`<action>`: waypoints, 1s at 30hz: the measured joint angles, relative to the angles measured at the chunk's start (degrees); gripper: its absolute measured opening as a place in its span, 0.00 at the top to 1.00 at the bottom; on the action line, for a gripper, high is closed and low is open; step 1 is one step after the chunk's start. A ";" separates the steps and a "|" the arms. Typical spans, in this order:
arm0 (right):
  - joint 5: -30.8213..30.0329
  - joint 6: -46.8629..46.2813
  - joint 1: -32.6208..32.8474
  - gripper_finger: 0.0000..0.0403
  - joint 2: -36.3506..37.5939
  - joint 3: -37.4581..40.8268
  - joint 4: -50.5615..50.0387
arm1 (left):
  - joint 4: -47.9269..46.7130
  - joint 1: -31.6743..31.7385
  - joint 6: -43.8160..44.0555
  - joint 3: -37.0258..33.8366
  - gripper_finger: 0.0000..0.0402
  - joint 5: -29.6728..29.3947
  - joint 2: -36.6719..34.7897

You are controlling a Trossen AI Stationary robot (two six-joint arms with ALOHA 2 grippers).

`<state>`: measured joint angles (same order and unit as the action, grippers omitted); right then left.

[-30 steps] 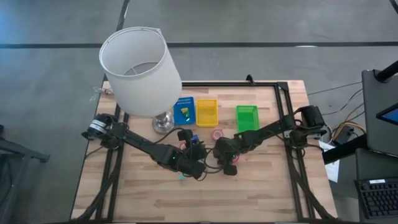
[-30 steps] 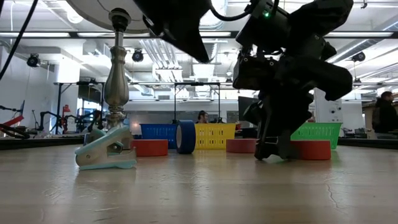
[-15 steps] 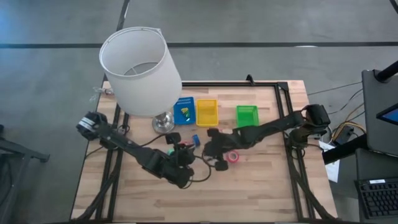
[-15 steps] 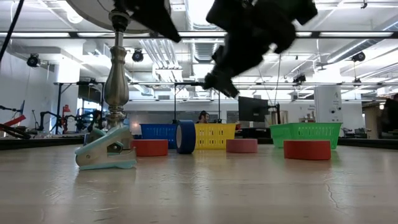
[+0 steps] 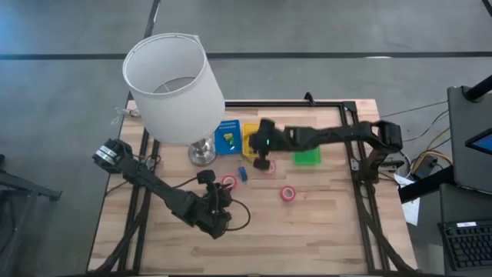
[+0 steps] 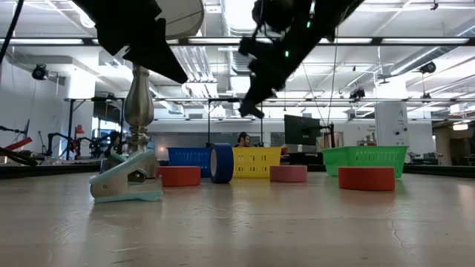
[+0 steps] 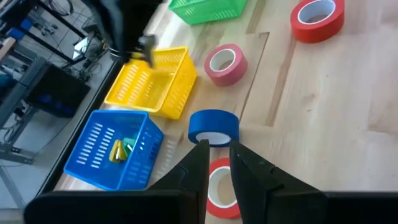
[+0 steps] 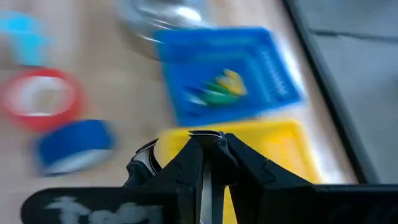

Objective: Pick and place Stapler, Stapler remover, tape
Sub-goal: Put the black staple remover into the yellow bin

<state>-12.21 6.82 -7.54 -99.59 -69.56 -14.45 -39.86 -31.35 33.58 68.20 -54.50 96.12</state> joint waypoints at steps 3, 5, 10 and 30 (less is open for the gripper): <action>0.01 1.76 -4.85 0.88 0.00 0.85 0.05 | 0.12 0.00 0.17 -0.14 0.83 0.00 -0.01; 1.91 3.08 -7.56 0.88 0.01 1.68 1.35 | 0.23 0.01 0.15 -0.14 0.83 -0.02 -0.02; 13.74 2.17 -12.68 0.88 0.07 6.82 11.10 | 0.22 0.12 -0.48 -0.14 0.83 -0.18 -0.04; 15.24 -6.27 -14.26 0.87 0.07 16.70 28.87 | 0.35 1.34 -8.45 0.90 0.83 -1.27 -0.04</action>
<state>3.03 0.55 -21.80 -99.53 -52.86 14.42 -39.51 -30.01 25.14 69.10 -55.77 96.07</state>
